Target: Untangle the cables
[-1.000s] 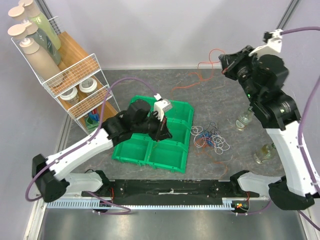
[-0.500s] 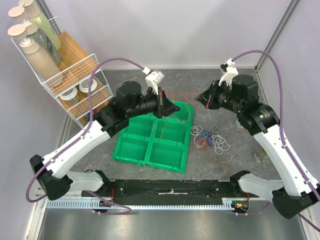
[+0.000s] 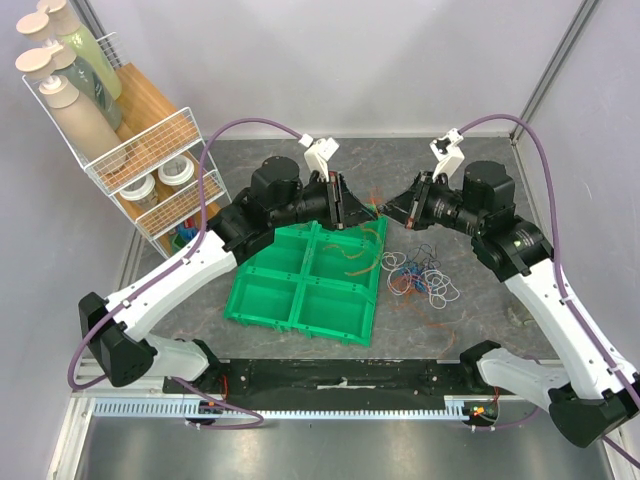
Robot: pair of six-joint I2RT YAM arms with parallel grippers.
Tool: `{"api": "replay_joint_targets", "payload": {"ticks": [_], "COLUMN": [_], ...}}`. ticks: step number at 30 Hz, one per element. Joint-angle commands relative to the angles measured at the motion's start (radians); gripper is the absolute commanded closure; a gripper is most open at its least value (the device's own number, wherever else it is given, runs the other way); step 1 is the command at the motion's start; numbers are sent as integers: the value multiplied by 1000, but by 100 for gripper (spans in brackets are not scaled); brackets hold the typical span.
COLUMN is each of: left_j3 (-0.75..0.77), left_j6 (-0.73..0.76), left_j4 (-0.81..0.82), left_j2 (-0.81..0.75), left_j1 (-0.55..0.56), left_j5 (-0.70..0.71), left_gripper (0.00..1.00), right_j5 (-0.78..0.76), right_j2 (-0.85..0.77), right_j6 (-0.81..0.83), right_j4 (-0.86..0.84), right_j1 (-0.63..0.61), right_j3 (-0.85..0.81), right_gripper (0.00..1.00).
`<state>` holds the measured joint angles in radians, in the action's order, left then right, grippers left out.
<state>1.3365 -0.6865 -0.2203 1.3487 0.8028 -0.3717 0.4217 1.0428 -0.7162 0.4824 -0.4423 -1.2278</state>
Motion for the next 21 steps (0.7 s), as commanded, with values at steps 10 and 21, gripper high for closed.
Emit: {"api": "replay_joint_targets", "payload": {"ticks": [10,21], "left_j3": [-17,19], "left_j6": [-136,-47], "left_j4": [167,-29], "left_j2": [6,-14], "left_j1": [3,-1], "left_j5": [-42,187], "left_gripper": [52,98], "right_j5": [65,-91], "right_j2": [-64,-84], "right_j6": [-17,18], "right_j4": [-74,31], "right_j1": [-3,-3], "right_j3": [71,62], "right_gripper": [100,68]}}
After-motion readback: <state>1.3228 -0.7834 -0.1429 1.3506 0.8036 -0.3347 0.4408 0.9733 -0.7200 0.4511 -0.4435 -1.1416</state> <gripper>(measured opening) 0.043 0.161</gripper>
